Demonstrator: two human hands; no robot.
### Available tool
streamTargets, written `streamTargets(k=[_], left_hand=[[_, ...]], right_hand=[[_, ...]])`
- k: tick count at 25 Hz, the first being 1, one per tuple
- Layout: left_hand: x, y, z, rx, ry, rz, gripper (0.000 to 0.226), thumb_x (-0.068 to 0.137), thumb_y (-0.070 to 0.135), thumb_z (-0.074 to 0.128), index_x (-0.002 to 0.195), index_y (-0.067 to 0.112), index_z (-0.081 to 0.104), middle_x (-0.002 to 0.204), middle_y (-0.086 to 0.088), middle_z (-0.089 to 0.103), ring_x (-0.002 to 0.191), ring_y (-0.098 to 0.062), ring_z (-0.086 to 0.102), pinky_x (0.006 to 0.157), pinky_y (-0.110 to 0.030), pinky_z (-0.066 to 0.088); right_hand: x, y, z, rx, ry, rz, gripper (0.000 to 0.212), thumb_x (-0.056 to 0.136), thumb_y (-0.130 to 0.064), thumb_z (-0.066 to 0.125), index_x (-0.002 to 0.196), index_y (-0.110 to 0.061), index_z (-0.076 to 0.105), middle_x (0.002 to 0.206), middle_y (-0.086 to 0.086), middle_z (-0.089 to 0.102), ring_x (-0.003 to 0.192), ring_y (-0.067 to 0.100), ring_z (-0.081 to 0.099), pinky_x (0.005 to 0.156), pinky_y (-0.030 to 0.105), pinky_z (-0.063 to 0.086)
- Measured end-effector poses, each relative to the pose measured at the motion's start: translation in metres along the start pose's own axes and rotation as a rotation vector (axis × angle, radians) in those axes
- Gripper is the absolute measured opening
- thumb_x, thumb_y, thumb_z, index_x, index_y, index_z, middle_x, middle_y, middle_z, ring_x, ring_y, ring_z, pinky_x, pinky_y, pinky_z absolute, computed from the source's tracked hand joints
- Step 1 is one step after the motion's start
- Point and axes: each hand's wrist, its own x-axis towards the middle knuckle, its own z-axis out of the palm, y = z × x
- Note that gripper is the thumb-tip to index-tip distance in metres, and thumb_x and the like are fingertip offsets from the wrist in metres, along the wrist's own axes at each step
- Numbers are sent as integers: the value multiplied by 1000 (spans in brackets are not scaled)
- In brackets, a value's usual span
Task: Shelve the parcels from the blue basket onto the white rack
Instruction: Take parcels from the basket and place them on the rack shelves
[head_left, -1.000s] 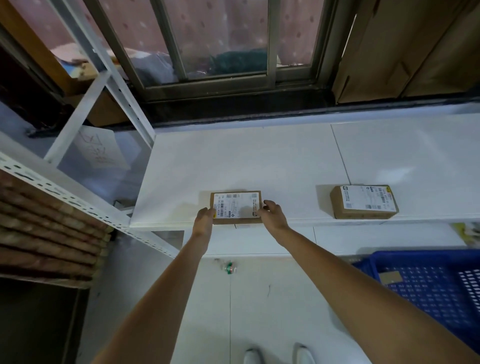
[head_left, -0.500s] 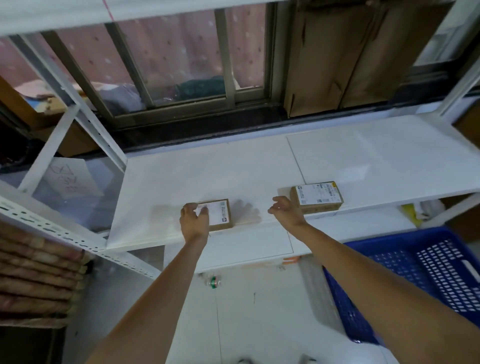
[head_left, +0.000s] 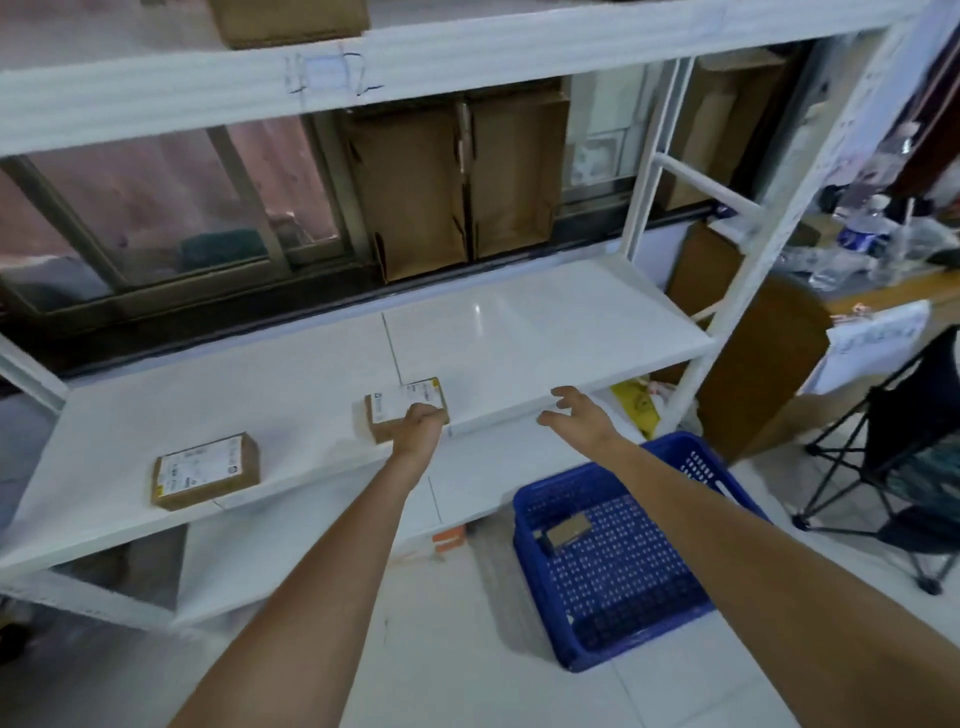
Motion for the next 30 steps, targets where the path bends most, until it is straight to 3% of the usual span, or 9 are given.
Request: streamTargets(k=[2, 6, 10, 14, 16, 22, 26, 28, 30], left_hand=[[-19, 15, 60, 19, -60, 22, 5, 88, 17, 54, 91, 15, 50, 97, -2, 48, 90, -18, 45, 64, -26, 33], [-42, 32, 134, 72, -92, 10, 12, 88, 20, 55, 98, 14, 52, 105, -5, 52, 97, -21, 48, 78, -28, 34], [-47, 41, 181, 137, -113, -50, 28, 88, 20, 53, 109, 2, 55, 124, -21, 56, 115, -35, 52, 79, -30, 33], [-25, 43, 219, 161, -143, -99, 32, 89, 23, 52, 114, 2, 53, 126, -18, 54, 110, -30, 53, 85, -34, 39], [-4, 41, 243, 150, -164, -135, 35, 90, 24, 51, 118, 3, 52, 122, -12, 53, 112, -29, 52, 88, -35, 39], [45, 30, 313, 132, -217, -248, 15, 92, 24, 50, 98, 10, 50, 106, -7, 49, 96, -21, 47, 80, -30, 36], [60, 20, 338, 114, -202, -318, 10, 92, 20, 48, 89, 10, 48, 83, -2, 45, 80, -19, 45, 74, -31, 34], [63, 7, 344, 100, -188, -356, 22, 90, 15, 47, 69, 13, 41, 69, -2, 38, 63, -16, 38, 61, -30, 28], [67, -10, 348, 90, -148, -406, 29, 90, 12, 46, 62, 12, 39, 65, -5, 40, 59, -17, 38, 56, -31, 26]], right_hand=[[-10, 33, -49, 12, 17, 4, 60, 90, -32, 64, 143, -19, 40, 143, 9, 44, 128, 26, 45, 100, 30, 37], [-17, 76, -118, 37, 33, 46, 60, 89, -34, 65, 142, -19, 42, 143, 9, 46, 127, 27, 46, 97, 31, 38], [-6, 110, -163, 23, -9, 98, 57, 90, -35, 63, 140, -19, 42, 144, 8, 47, 128, 27, 46, 90, 27, 32], [19, 132, -190, 31, -35, 129, 57, 90, -33, 62, 141, -17, 41, 143, 9, 48, 127, 28, 46, 92, 30, 33], [37, 146, -204, -1, -42, 137, 56, 90, -32, 62, 141, -18, 43, 142, 7, 48, 126, 27, 46, 92, 29, 33], [94, 187, -228, -56, -87, 188, 53, 90, -31, 62, 138, -16, 45, 137, 7, 52, 120, 24, 48, 89, 27, 35], [131, 211, -226, -85, -171, 205, 55, 91, -33, 62, 140, -17, 44, 134, 5, 53, 120, 24, 50, 90, 27, 35], [148, 224, -219, -120, -234, 204, 56, 91, -34, 63, 141, -17, 42, 132, 5, 53, 112, 21, 52, 89, 27, 38], [165, 241, -209, -147, -284, 209, 56, 91, -35, 63, 140, -17, 42, 134, 6, 51, 109, 21, 52, 94, 30, 42]])
